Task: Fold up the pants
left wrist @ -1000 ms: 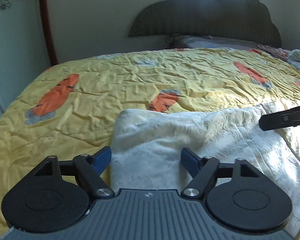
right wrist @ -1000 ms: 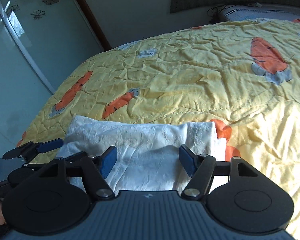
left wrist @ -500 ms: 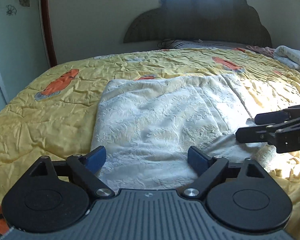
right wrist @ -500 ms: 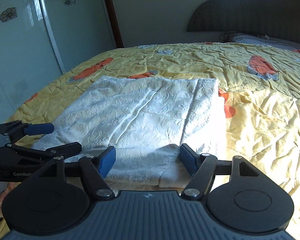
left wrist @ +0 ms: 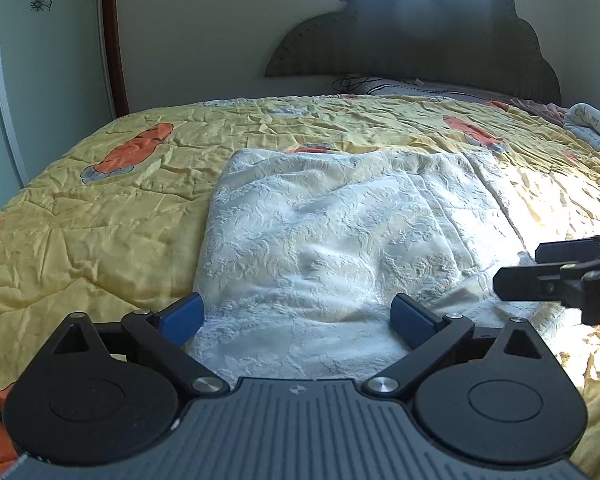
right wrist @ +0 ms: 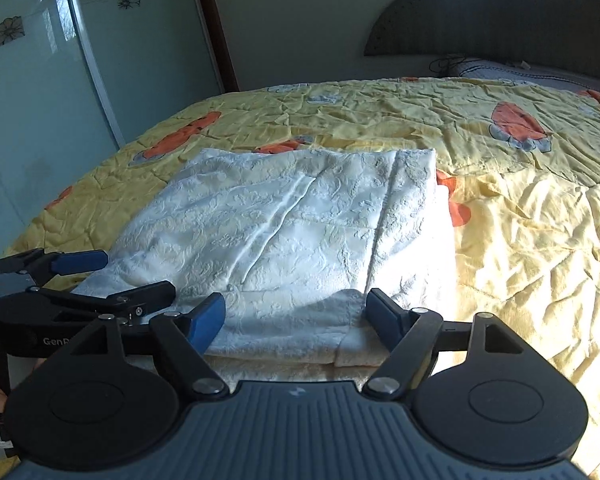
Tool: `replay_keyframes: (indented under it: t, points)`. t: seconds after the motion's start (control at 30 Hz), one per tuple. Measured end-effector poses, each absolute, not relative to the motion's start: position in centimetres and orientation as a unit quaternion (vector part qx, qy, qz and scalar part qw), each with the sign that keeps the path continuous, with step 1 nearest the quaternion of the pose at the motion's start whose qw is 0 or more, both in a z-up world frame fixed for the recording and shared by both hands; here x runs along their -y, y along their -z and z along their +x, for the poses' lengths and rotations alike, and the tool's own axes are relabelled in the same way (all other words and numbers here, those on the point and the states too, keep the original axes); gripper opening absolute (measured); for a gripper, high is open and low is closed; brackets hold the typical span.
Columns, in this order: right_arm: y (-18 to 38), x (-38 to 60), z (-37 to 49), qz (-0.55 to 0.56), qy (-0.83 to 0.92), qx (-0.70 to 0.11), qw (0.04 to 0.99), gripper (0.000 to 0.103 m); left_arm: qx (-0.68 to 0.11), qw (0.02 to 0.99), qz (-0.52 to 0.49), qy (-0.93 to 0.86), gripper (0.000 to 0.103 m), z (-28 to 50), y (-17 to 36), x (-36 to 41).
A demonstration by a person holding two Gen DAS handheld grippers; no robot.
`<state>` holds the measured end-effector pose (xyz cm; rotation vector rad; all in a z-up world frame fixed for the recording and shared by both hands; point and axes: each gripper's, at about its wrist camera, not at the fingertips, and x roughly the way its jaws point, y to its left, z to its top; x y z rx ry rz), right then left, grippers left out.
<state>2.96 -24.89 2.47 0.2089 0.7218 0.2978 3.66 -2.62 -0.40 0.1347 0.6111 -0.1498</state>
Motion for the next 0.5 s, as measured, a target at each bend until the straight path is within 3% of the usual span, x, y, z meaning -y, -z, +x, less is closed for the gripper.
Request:
replay_keyframes:
  t: [0.1, 0.33, 0.5]
  points:
    - [-4.1, 26.6, 0.8, 0.139, -0.156, -0.342, 0.916, 0.077, -0.302, 0.949, 0.049, 0.073, 0.096, 1.7, -0.7, 1.4]
    - [-6.0, 31.0, -5.8, 0.102, -0.118, -0.313, 0.937, 0.078, -0.276, 0.958, 0.042, 0.066, 0.095, -4.3, -2.8, -3.3]
    - [-4.8, 32.1, -3.7, 0.197, -0.147, -0.330, 0.911, 0.079, -0.273, 0.959, 0.007, 0.079, 0.094, -4.4, -3.1, -2.9]
